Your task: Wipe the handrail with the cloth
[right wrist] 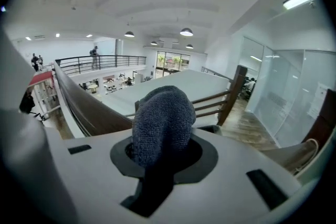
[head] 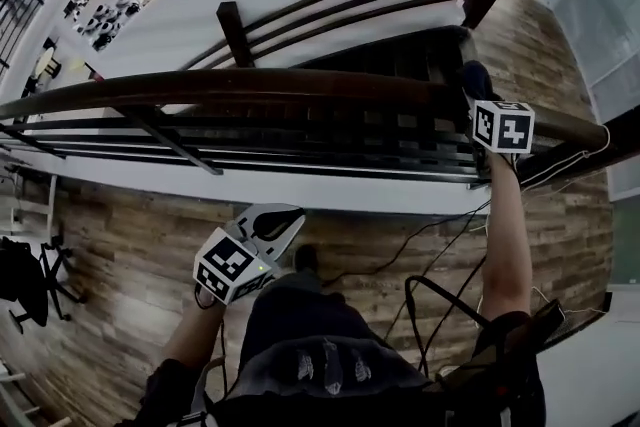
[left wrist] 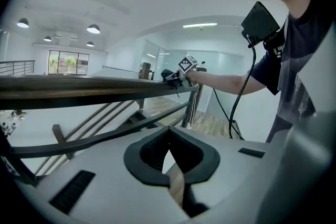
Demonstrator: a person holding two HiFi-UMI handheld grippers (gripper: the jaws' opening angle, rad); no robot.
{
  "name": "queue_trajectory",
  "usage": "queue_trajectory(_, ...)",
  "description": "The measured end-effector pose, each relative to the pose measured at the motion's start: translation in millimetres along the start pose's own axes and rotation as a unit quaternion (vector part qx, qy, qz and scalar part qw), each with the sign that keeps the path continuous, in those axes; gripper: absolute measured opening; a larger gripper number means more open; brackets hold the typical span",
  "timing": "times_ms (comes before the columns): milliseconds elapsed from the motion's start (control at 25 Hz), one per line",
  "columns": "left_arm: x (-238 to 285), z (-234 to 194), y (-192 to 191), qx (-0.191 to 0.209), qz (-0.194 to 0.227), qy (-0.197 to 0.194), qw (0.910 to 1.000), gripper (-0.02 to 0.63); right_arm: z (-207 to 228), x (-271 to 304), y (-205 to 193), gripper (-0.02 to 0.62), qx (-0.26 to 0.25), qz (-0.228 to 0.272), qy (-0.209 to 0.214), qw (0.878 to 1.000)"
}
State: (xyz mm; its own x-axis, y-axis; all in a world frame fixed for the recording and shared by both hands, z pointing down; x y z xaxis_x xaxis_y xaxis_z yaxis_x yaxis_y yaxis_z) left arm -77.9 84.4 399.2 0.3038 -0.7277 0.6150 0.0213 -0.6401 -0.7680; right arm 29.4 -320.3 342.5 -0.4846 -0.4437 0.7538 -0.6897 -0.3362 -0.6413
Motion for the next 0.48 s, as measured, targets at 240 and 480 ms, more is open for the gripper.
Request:
queue_trajectory(240,-38,-4,-47,0.017,-0.014,0.023,0.9995,0.006,-102,13,30,0.077,-0.042,0.009,0.033,0.999)
queue_trajectory(480,-88,-68,-84,0.049,0.024,-0.007,0.9985,0.006,-204,40,62,0.077,-0.020,-0.019,0.028,0.999)
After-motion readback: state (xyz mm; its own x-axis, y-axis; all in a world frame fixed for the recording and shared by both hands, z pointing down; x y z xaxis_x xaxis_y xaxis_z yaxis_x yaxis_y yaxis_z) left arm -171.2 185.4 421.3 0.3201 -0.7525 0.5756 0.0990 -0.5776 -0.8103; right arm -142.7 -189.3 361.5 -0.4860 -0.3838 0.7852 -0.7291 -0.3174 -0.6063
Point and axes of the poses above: the fingertips, and each gripper's own axes: x forward along the fingers, z to its right, y out of its top, the point moved 4 cm from there along -x, backward along the fingers, and after that the axes turned 15 degrees about -z, right-handed, at the moved point
